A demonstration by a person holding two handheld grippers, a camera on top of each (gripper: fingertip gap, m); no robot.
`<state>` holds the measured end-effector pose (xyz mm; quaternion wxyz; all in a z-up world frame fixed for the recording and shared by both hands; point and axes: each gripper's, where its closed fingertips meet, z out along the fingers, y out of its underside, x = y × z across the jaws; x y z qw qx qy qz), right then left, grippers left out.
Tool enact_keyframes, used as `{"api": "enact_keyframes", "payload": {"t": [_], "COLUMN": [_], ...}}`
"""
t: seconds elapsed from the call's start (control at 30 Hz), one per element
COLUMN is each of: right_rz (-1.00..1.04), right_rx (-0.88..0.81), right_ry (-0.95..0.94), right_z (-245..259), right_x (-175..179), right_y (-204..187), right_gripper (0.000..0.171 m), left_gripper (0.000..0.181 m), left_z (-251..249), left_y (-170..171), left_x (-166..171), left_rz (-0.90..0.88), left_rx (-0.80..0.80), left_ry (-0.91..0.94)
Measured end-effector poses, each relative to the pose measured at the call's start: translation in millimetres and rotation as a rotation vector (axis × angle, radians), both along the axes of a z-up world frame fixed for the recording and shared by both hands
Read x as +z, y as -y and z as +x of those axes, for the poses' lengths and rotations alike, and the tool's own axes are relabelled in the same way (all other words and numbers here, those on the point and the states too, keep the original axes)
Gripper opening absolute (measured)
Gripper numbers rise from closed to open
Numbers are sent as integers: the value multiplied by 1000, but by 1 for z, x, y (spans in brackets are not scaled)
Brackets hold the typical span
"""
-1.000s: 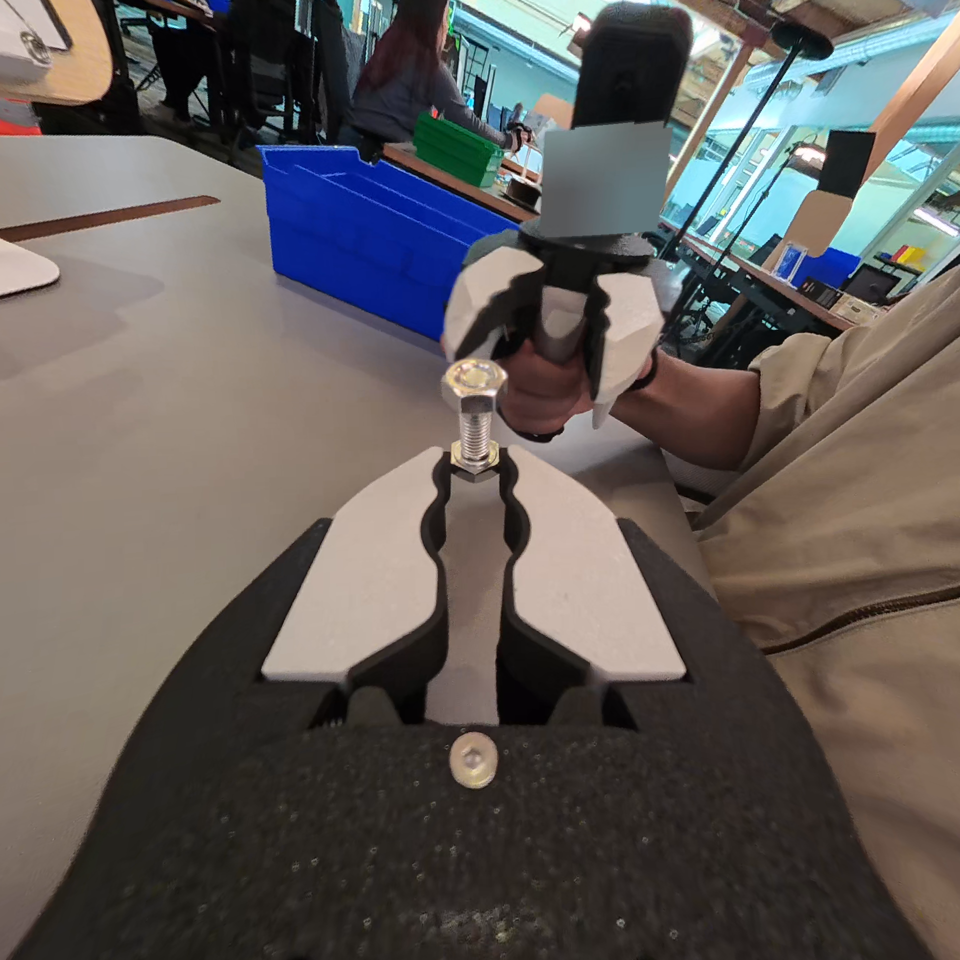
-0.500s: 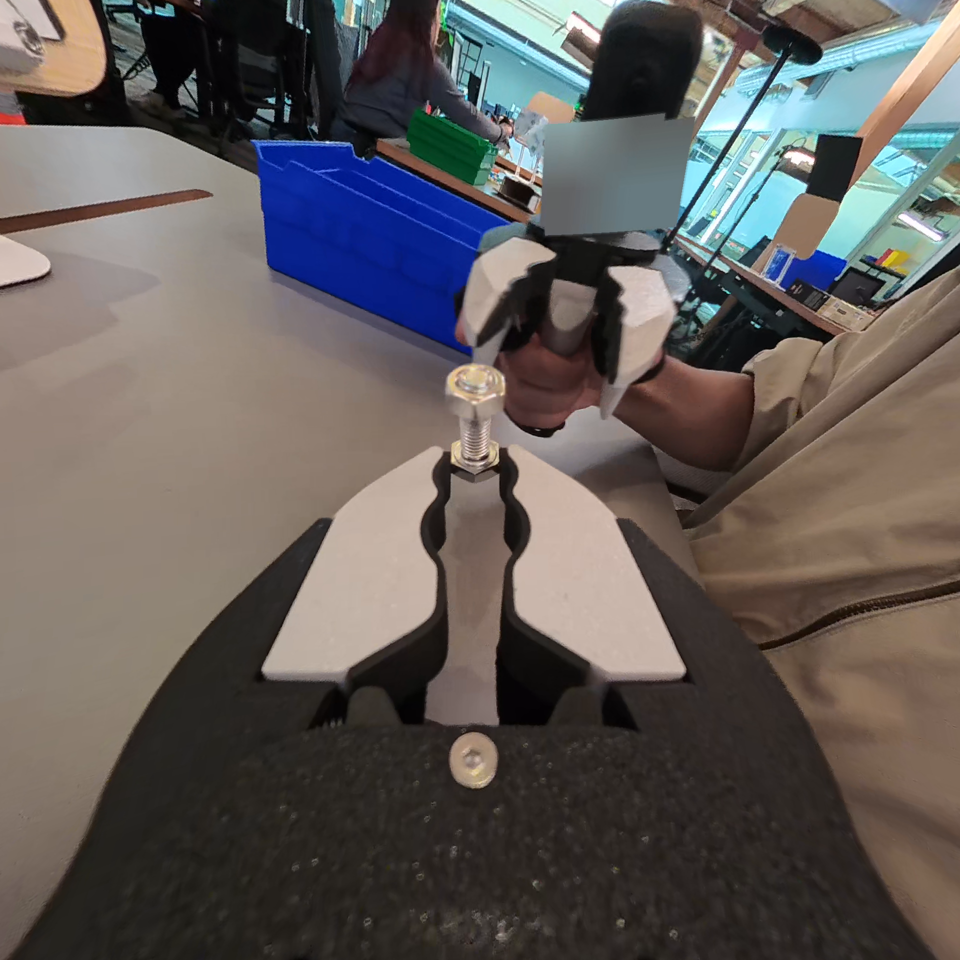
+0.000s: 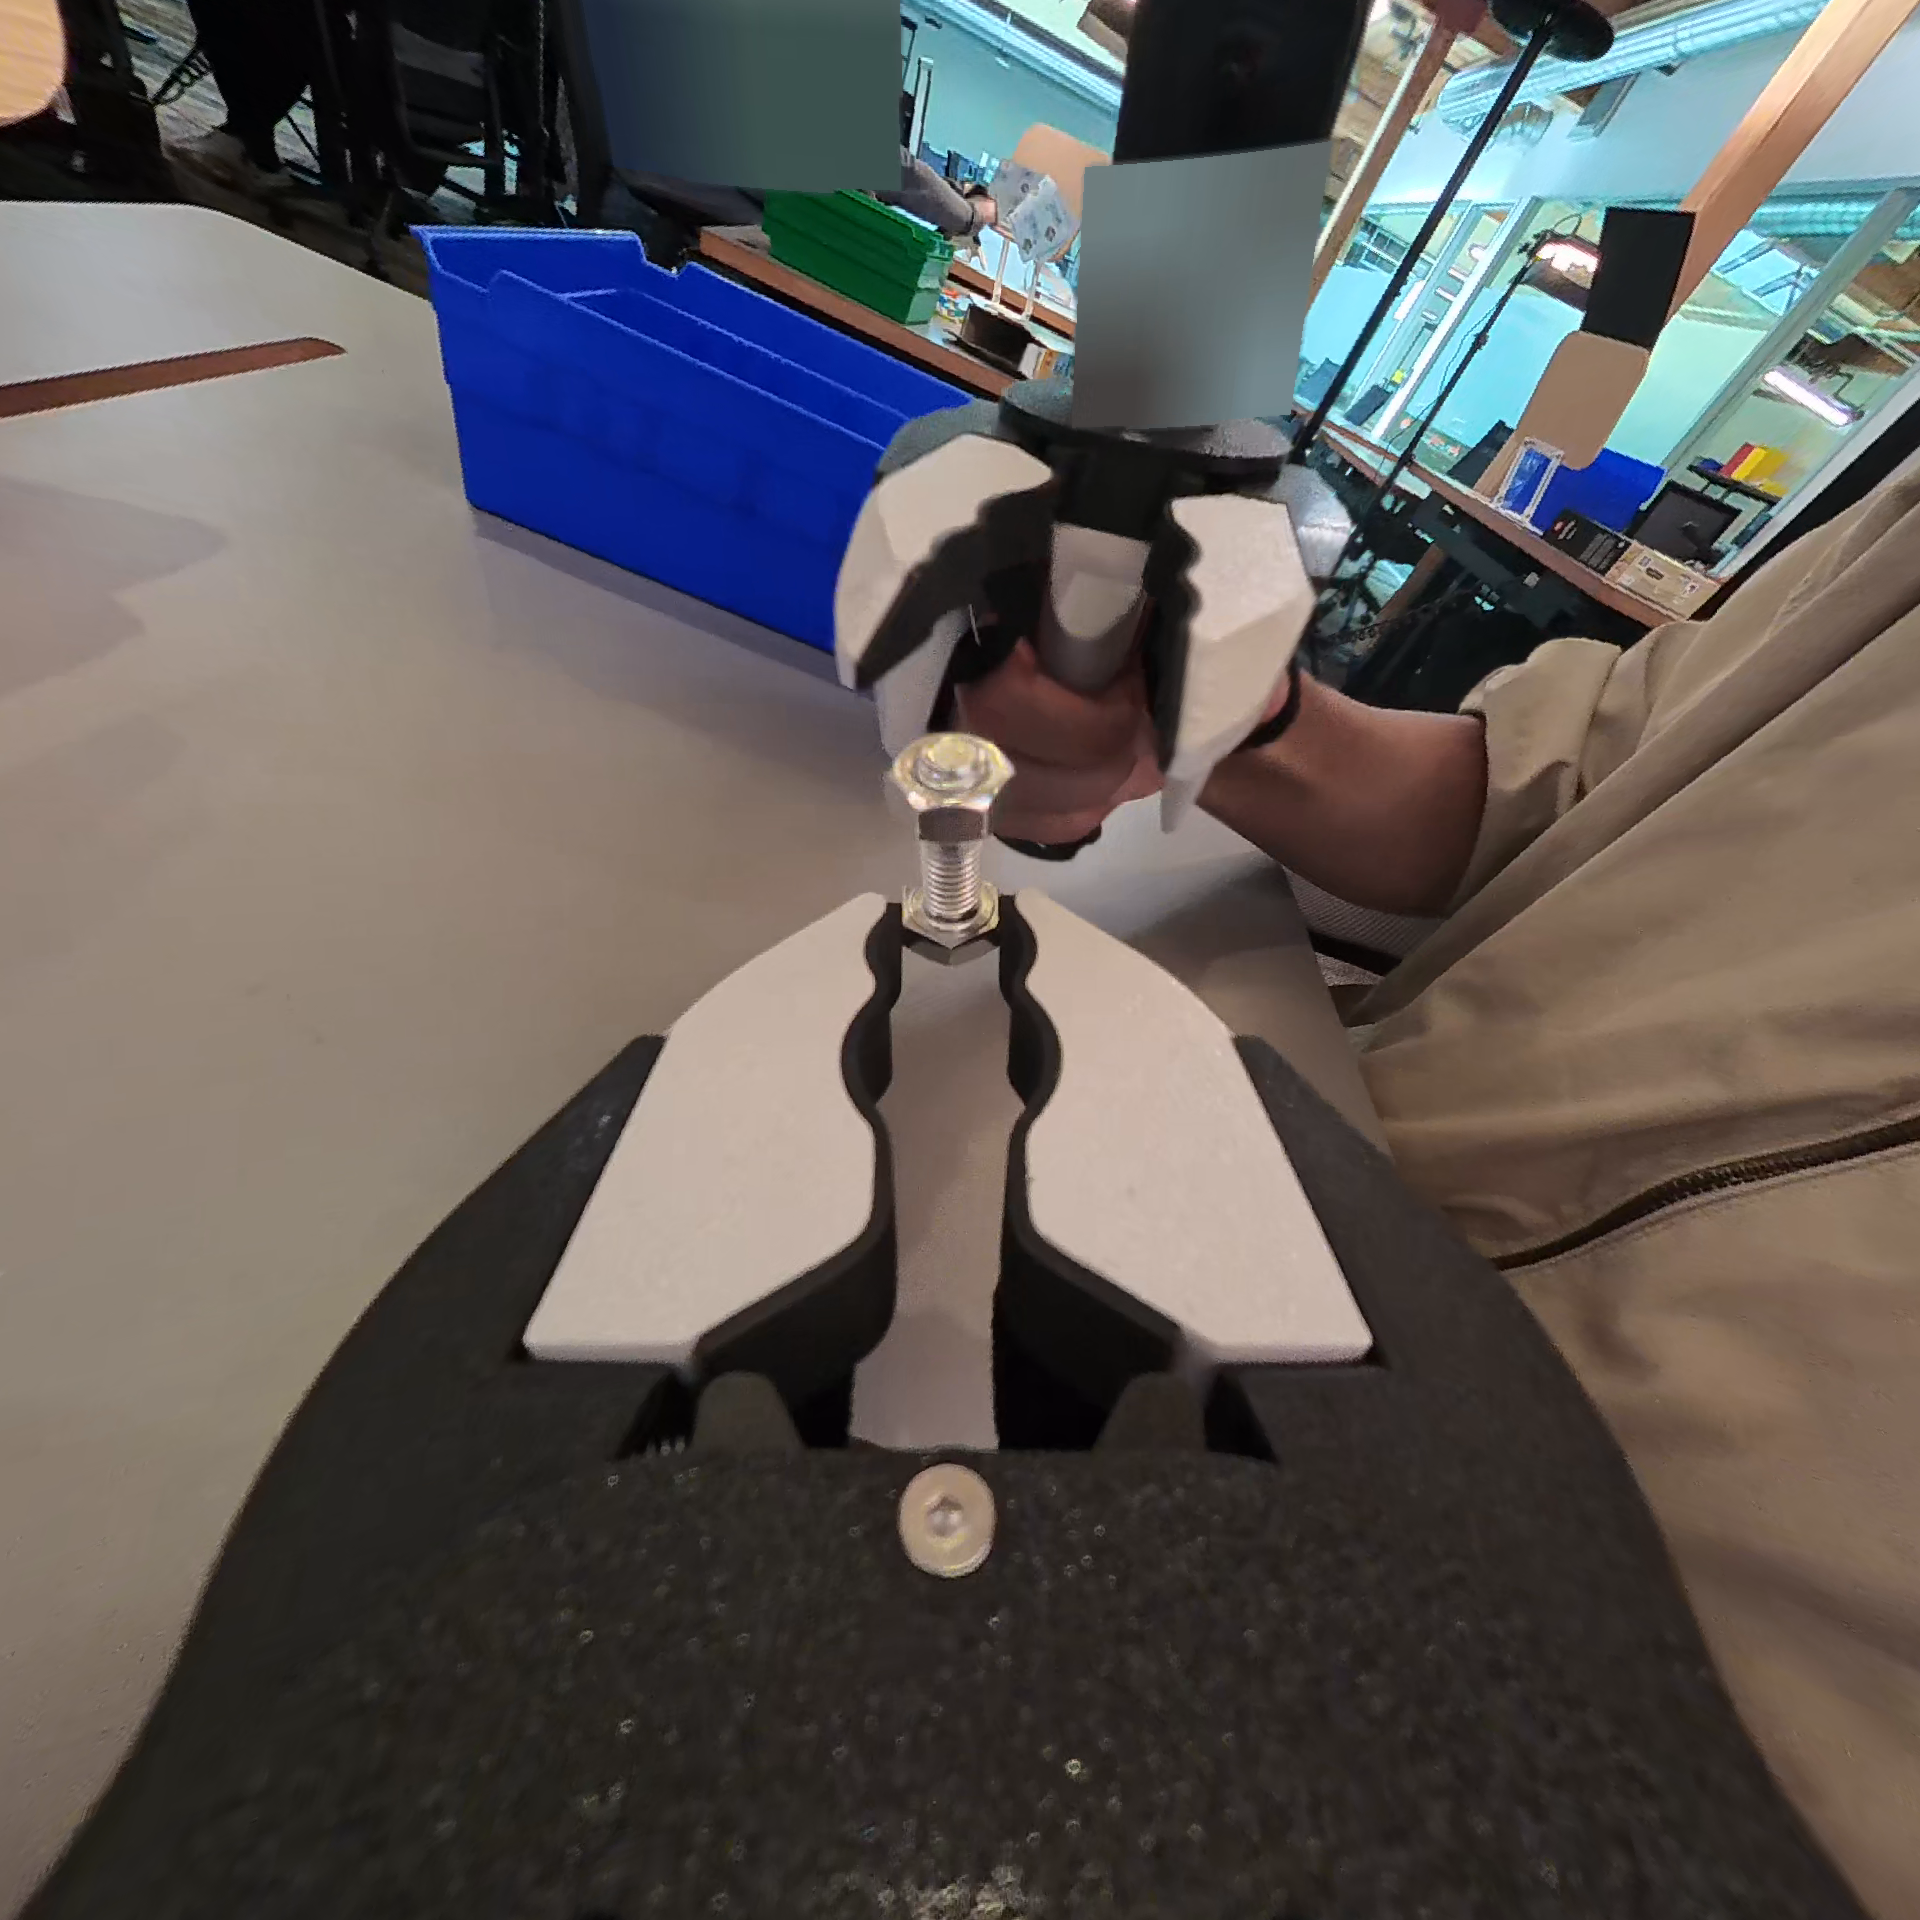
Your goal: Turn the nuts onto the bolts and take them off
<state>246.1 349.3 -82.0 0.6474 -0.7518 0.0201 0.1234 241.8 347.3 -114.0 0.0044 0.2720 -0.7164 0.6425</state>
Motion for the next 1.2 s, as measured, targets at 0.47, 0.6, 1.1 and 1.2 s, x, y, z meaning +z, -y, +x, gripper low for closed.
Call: {"api": "enact_keyframes", "payload": {"t": [0.47,0.6,1.1,1.2], "right_rz": [-11,-21,56,15], "right_rx": [27,61,-77,-67], "right_ry": [-50,-66,-81,-91], "right_z": [-9,-22,-12,-13], "right_x": [-2,-8,8,-2], "right_y": [-15,-20,22,12], "right_gripper": [48,52,45,46], "left_gripper": [17,17,17,17], "left_z": [-5,-6,5,0], "left_y": [8,6,-10,-5], "left_x": [-7,-1,-1,1], "left_rz": [19,-19,-11,-21], "left_rx": [-45,-53,24,-11], "left_ry": [-21,-24,-34,-34]}}
